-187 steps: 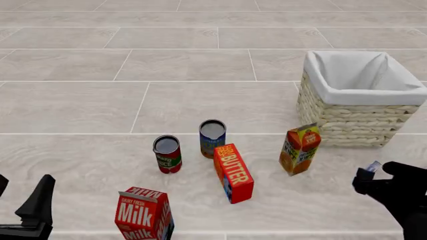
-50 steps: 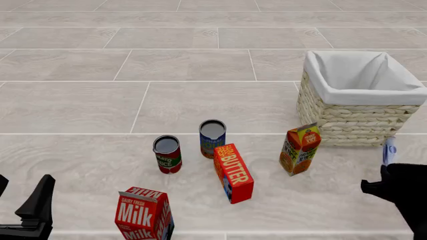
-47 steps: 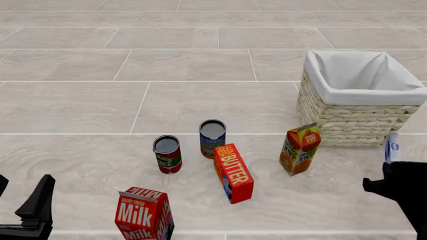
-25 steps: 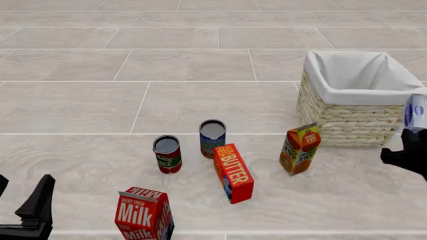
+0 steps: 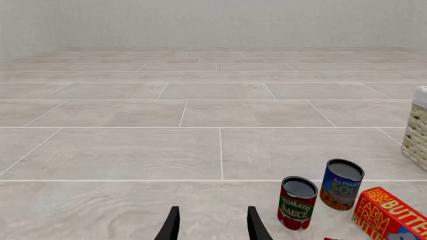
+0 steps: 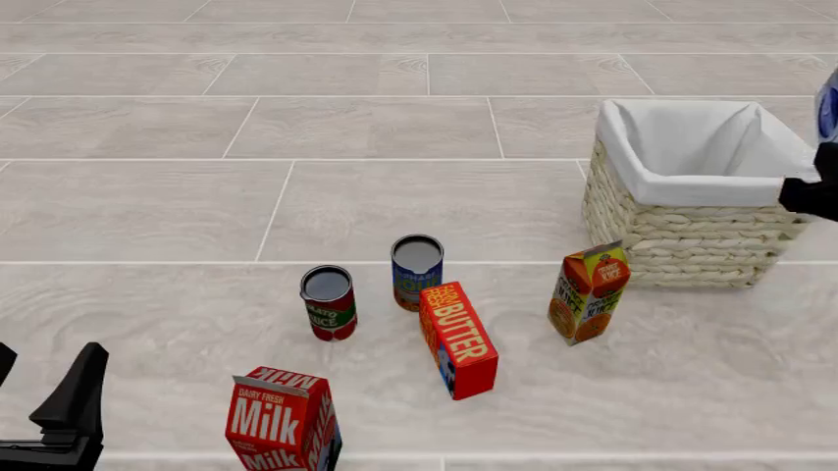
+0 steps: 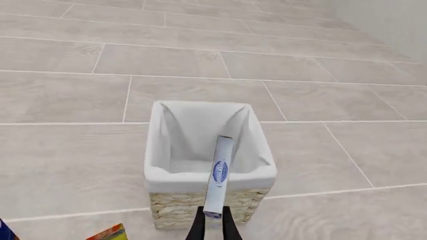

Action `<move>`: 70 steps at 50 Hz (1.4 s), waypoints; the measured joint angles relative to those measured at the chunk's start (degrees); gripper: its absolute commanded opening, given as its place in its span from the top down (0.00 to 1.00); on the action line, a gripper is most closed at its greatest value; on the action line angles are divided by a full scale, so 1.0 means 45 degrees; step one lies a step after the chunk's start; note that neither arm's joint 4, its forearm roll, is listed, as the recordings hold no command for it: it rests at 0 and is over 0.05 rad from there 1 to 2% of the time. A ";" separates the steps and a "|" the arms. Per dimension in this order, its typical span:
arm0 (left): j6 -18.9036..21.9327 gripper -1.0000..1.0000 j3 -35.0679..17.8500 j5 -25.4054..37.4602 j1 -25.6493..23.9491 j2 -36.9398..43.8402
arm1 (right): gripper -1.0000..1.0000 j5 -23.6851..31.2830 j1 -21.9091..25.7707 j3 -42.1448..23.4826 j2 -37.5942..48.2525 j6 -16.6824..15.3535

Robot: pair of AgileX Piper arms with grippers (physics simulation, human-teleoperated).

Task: Pick the cream cheese and place it in the basket.

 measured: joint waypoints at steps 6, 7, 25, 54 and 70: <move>0.0000 0.00 0.0000 0.0000 0.0000 0.0000 | 1.00 0.0858 0.0245 -0.1574 0.0952 0.0166; 0.0000 0.00 0.0000 0.0000 0.0000 0.0000 | 1.00 0.0983 0.0278 -0.1821 0.1144 0.0158; 0.0000 0.00 0.0000 0.0000 0.0000 0.0000 | 1.00 0.3165 0.0785 -0.5247 0.3881 0.0143; 0.0000 0.00 0.0000 0.0000 0.0000 0.0000 | 1.00 0.6309 0.1211 -0.9425 0.7540 -0.0088; 0.0000 0.00 0.0000 0.0000 0.0000 0.0000 | 1.00 0.7804 0.0756 -1.1470 0.9434 -0.0995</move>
